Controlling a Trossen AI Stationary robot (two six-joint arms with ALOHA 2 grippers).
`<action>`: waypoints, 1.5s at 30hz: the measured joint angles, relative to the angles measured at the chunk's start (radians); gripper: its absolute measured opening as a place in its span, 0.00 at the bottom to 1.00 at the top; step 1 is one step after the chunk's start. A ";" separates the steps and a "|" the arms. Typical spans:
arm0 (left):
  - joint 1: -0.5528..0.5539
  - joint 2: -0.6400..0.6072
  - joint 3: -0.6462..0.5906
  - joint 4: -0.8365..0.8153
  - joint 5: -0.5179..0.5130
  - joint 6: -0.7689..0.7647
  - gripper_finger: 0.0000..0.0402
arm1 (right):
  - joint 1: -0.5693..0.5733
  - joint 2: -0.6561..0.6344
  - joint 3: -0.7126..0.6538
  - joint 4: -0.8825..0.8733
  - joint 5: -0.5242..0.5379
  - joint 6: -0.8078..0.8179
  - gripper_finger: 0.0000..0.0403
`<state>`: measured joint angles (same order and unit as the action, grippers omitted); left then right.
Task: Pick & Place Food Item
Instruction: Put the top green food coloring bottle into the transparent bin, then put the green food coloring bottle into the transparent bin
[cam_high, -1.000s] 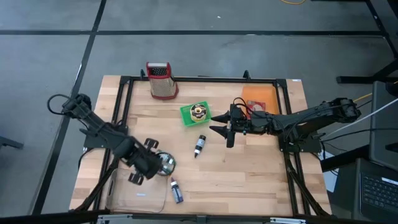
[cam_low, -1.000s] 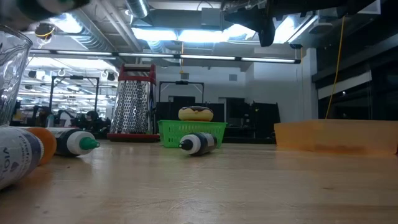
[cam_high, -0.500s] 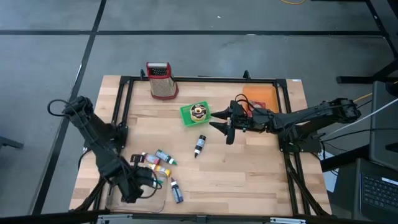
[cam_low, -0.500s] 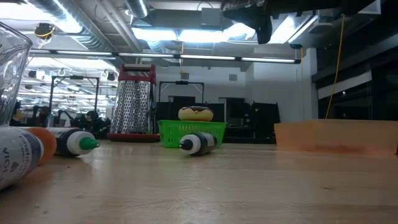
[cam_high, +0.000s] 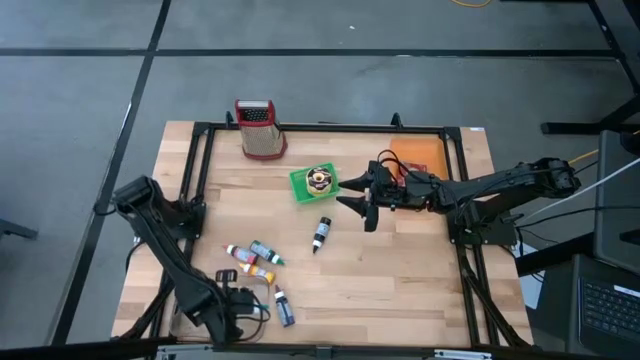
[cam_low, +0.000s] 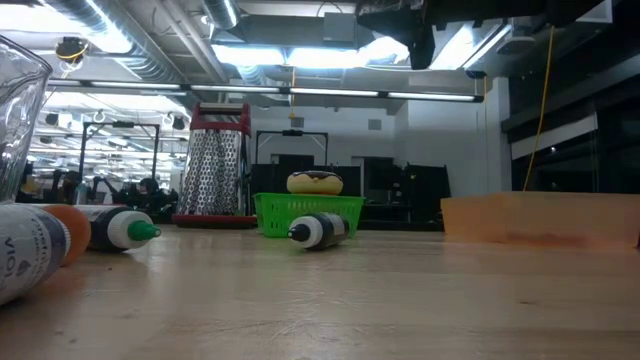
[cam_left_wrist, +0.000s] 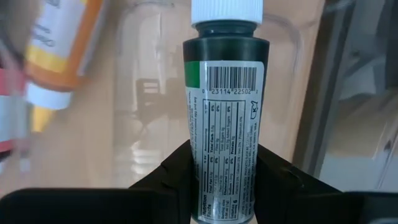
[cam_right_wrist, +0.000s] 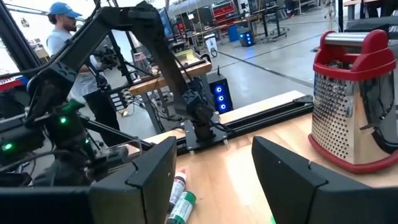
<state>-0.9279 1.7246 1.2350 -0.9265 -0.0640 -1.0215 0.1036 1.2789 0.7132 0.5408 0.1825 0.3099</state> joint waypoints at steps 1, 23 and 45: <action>0.000 0.011 0.000 0.017 -0.002 -0.020 0.28 | 0.000 0.000 0.000 0.000 0.000 0.000 0.53; -0.021 0.053 0.000 -0.094 0.061 -0.136 0.48 | 0.000 0.000 0.000 0.000 -0.018 0.003 0.53; 0.060 -0.171 0.137 -0.343 -0.394 0.114 0.53 | 0.000 0.000 0.000 0.003 -0.018 0.003 0.53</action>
<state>-0.8675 1.5537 1.3718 -1.2696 -0.4580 -0.9071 0.1036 1.2789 0.7132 0.5437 0.1646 0.3130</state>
